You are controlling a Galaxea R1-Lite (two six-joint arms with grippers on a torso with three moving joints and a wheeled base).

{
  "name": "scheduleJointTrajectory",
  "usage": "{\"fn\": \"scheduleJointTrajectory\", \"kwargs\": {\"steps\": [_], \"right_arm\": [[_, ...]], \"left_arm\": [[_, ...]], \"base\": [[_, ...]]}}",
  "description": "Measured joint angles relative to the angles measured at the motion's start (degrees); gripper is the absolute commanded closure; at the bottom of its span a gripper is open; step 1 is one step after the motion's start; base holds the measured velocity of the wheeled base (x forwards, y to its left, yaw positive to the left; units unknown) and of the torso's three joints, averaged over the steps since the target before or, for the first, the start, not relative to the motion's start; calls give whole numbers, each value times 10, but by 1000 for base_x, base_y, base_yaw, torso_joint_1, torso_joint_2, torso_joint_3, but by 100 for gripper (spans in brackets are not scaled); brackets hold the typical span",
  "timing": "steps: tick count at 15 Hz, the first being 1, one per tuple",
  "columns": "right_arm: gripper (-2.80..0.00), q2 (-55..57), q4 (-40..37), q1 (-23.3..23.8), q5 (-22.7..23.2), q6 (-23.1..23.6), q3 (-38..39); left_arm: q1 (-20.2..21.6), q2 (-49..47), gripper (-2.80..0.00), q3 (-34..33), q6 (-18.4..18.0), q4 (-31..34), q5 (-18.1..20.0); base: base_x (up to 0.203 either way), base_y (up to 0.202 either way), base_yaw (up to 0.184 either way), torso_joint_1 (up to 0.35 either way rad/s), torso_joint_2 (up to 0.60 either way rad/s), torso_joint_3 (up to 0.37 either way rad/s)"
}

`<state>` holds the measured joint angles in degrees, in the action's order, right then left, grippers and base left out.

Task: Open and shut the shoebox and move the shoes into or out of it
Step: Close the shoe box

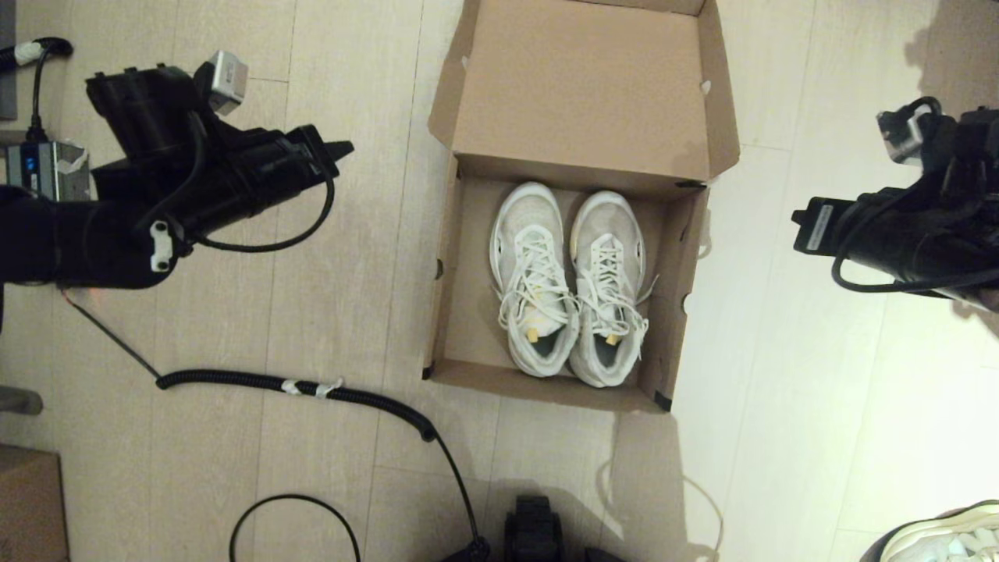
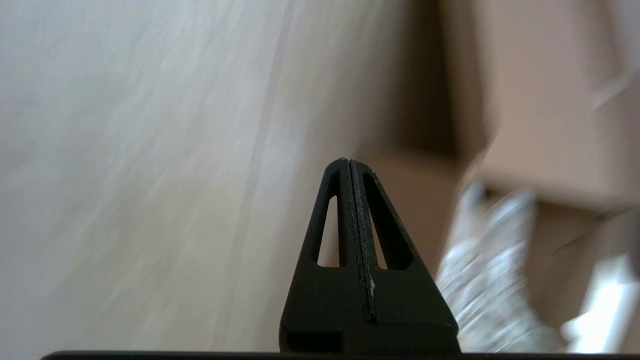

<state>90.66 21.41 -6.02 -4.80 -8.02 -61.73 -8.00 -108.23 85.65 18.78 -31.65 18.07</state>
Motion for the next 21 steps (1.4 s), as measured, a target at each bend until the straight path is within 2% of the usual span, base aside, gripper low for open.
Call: {"fn": "scheduleJointTrajectory", "kwargs": {"steps": [2,4,5,6,10,12,14,18,21], "right_arm": [[0,16,-3,69,155,-14,-22],[0,55,4,114,306,-70,-80],[0,86,17,126,357,-114,-120],[0,116,36,134,375,-154,-155],[0,250,128,143,322,-279,-294],[0,286,145,141,312,-362,-335],[0,303,147,139,310,-425,-356],[0,317,149,112,310,-473,-360],[0,321,149,91,310,-486,-359]], "left_arm": [[9,-54,0,97,69,-9,32],[11,-115,0,189,106,-20,42],[7,-143,0,222,116,-25,55],[0,-164,0,238,124,-28,70],[-23,-210,0,255,131,-72,76],[-30,-218,0,255,131,-74,76],[-36,-218,0,256,132,-76,76],[-50,-219,0,255,144,-100,74],[-59,-219,0,255,146,-101,75]], "base": [[0,0,0,0,0,0],[0,0,0,0,0,0],[0,0,0,0,0,0],[0,0,0,0,0,0],[0,0,0,0,0,0],[0,0,0,0,0,0],[0,0,0,0,0,0],[0,0,0,0,0,0],[0,0,0,0,0,0]]}}
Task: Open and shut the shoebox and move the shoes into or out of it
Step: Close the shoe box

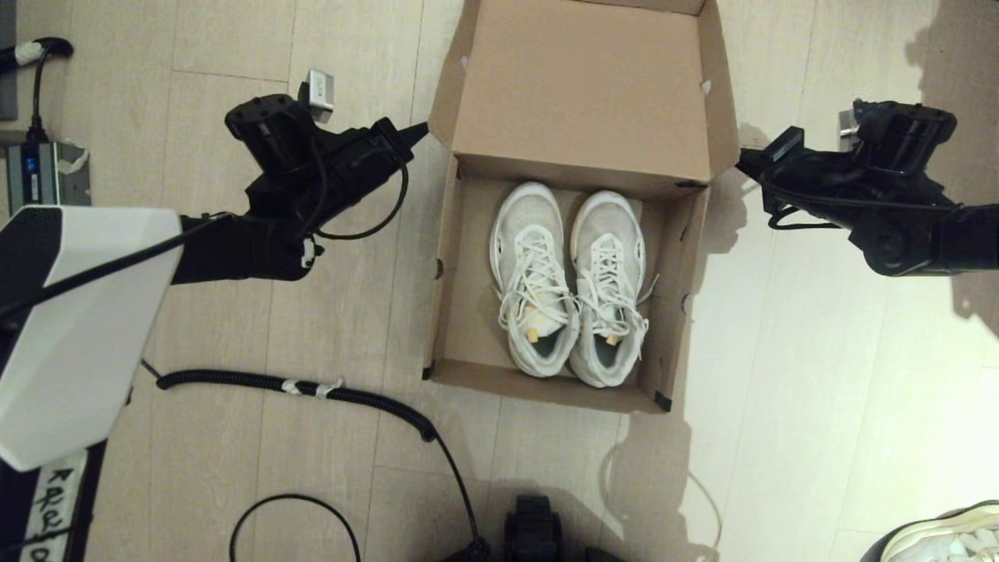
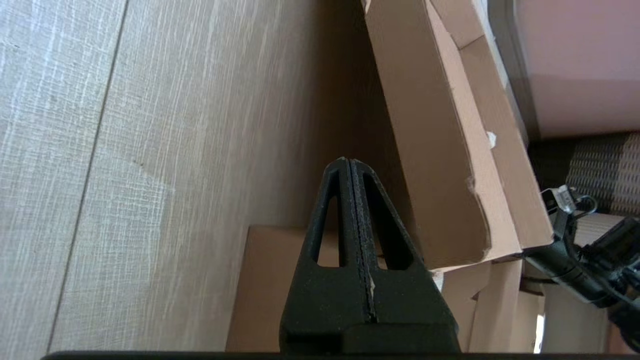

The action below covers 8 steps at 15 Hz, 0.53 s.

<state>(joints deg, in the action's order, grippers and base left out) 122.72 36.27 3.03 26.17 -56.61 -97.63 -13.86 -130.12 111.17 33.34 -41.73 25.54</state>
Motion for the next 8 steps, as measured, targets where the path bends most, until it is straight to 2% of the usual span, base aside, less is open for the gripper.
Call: {"fn": "scheduleJointTrajectory", "kwargs": {"steps": [8], "right_arm": [[0,4,-1,-20,2,-45,-6]], "left_arm": [[-26,-1,0,1,10,-9,1]], "base": [[0,0,0,0,0,0]]}}
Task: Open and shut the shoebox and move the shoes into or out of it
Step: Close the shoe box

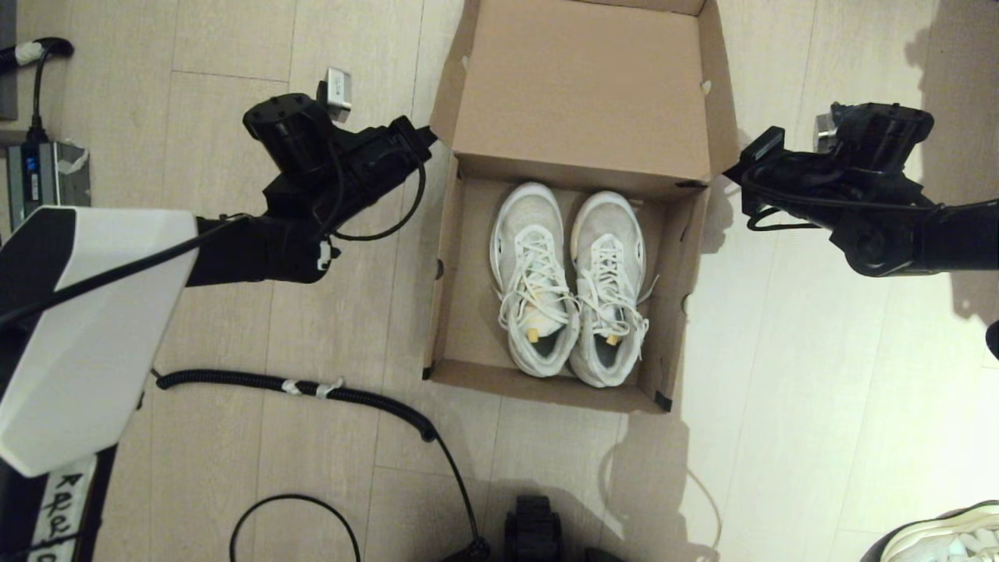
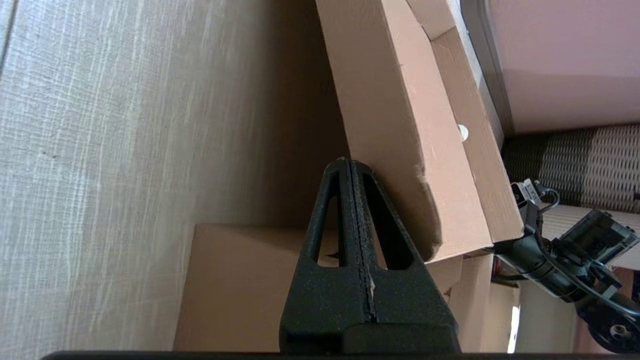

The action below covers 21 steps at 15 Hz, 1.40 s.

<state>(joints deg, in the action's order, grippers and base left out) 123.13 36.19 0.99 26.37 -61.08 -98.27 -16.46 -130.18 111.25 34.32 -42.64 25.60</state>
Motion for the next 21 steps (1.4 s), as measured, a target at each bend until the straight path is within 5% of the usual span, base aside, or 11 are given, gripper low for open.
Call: {"fn": "scheduleJointTrajectory", "kwargs": {"steps": [3,6,9,21], "right_arm": [[0,5,1,-3,-1,-66,-14],[0,14,1,-3,-1,-100,-25],[0,23,2,-3,-1,-156,-49],[0,48,1,-8,40,-261,-89]], "left_arm": [[-1,1,0,0,21,-3,-1],[3,5,0,0,98,-37,-2],[5,5,0,0,111,-40,-1],[1,-12,0,0,193,-64,1]], "base": [[0,0,0,0,0,0],[0,0,0,0,0,0],[0,0,0,0,0,0],[0,0,0,0,0,0]]}}
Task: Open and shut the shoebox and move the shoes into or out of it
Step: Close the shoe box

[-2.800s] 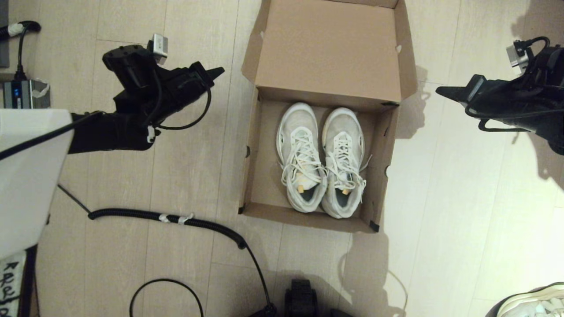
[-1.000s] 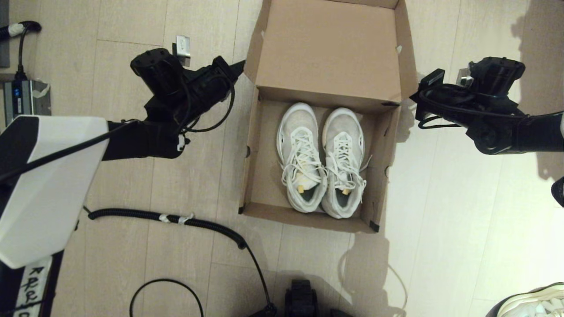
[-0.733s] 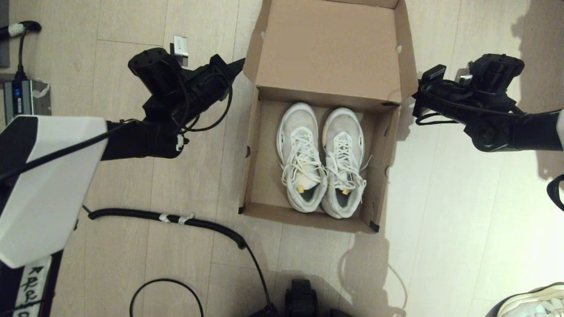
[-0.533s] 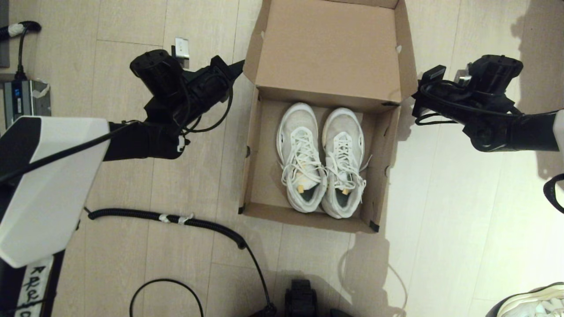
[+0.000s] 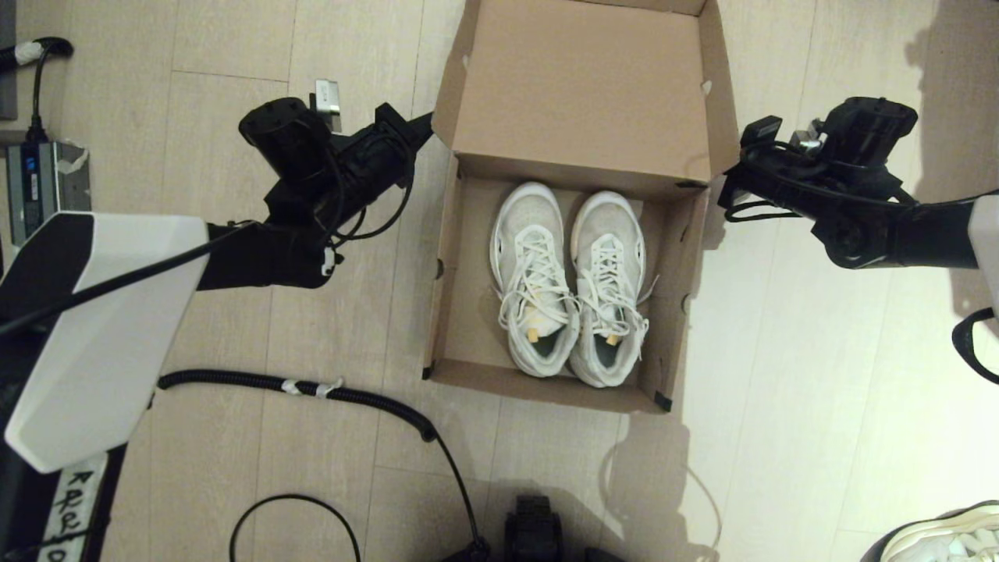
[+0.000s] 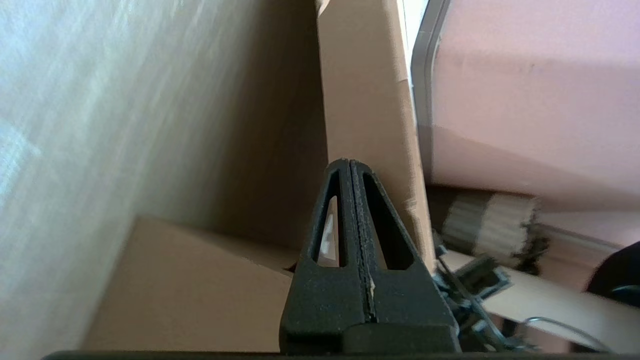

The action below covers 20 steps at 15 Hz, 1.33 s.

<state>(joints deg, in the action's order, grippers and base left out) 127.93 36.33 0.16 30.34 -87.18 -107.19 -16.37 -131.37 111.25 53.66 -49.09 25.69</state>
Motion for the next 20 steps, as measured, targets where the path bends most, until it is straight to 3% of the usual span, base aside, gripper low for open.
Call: {"fn": "scheduleJointTrajectory", "kwargs": {"steps": [4,9,15,20], "right_arm": [[0,4,0,0,24,-38,-15],[0,7,46,1,64,-92,-17],[0,21,178,9,131,-221,-13],[0,18,182,11,167,-235,-12]], "left_arm": [[-1,-3,0,0,57,-26,0],[-5,-7,0,0,60,-28,0],[-7,-8,0,-1,60,-28,1],[-8,-6,0,0,60,-28,2]], "base": [[0,0,0,0,0,0],[0,0,0,0,0,0],[0,0,0,0,0,0],[0,0,0,0,0,0]]}}
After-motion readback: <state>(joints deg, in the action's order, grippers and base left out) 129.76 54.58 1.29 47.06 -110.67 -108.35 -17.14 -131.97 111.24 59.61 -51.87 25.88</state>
